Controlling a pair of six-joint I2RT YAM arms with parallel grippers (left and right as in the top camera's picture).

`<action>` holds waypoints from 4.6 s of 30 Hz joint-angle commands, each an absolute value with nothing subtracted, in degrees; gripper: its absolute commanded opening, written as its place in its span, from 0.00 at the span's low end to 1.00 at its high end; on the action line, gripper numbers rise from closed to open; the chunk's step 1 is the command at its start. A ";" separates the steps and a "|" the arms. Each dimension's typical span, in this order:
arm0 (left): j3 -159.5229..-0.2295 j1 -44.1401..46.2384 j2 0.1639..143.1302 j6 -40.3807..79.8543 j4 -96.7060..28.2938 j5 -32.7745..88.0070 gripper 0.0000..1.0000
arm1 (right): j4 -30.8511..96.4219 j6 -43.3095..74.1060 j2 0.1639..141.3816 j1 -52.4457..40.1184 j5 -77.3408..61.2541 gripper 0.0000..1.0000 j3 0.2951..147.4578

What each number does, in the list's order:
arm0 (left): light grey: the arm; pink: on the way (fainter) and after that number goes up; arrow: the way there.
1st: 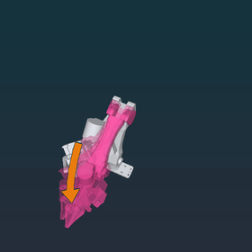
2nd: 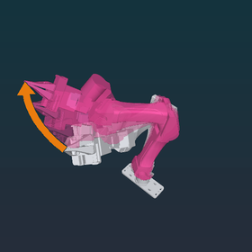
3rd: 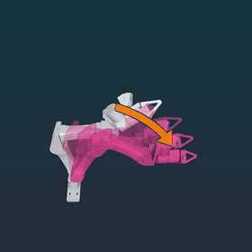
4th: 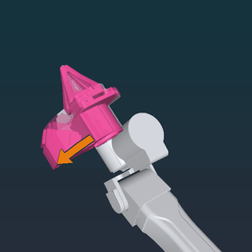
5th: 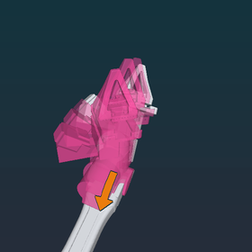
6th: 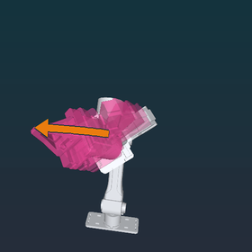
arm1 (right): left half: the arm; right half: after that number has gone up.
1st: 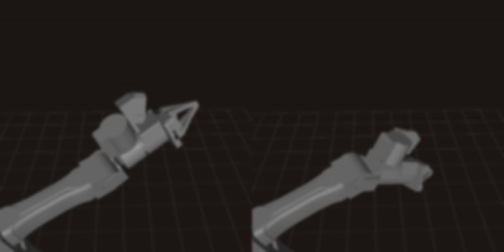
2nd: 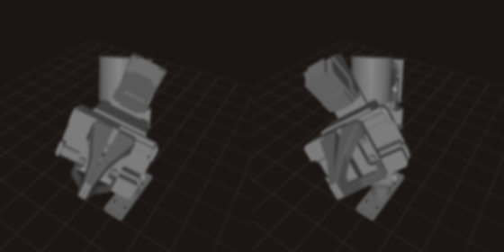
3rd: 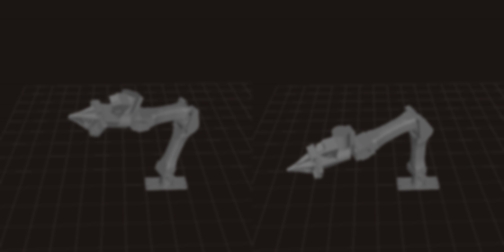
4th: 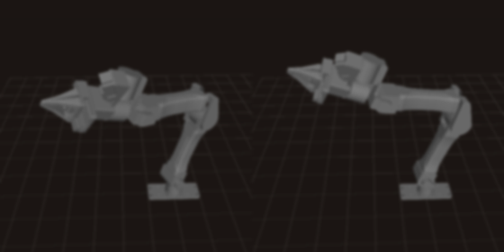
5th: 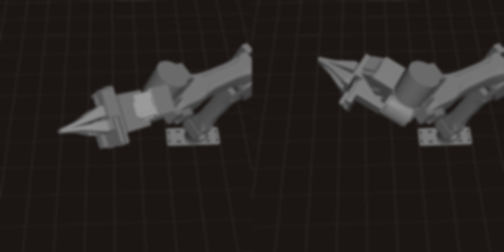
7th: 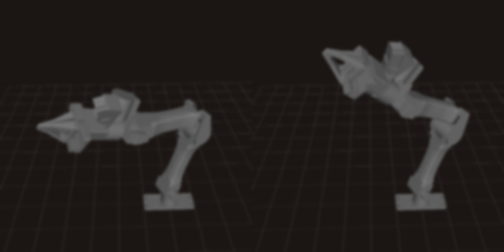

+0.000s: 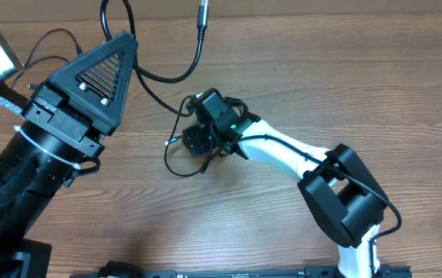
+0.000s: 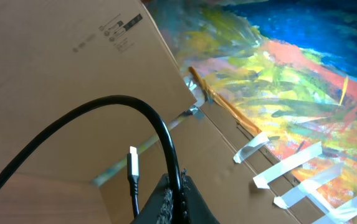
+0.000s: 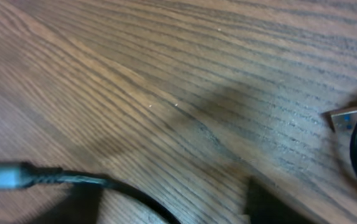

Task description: Untangle cables

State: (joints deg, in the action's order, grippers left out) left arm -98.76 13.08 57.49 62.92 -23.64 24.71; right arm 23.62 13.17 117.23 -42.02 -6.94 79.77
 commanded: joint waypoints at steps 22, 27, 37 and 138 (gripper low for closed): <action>-99.66 12.75 57.25 51.37 -44.10 -0.32 0.04 | 41.32 18.26 94.59 -26.44 -3.42 0.04 83.02; -99.66 12.75 57.28 50.94 -49.10 -6.39 0.04 | 43.92 18.17 92.20 -24.88 -3.49 0.04 83.00; -101.25 12.75 56.97 49.34 -49.52 -6.87 0.04 | 43.83 11.62 97.67 -25.34 -14.48 0.40 81.21; -102.76 -14.55 91.70 36.80 -66.08 -33.06 0.04 | 46.41 34.02 91.92 -40.10 17.85 0.04 86.65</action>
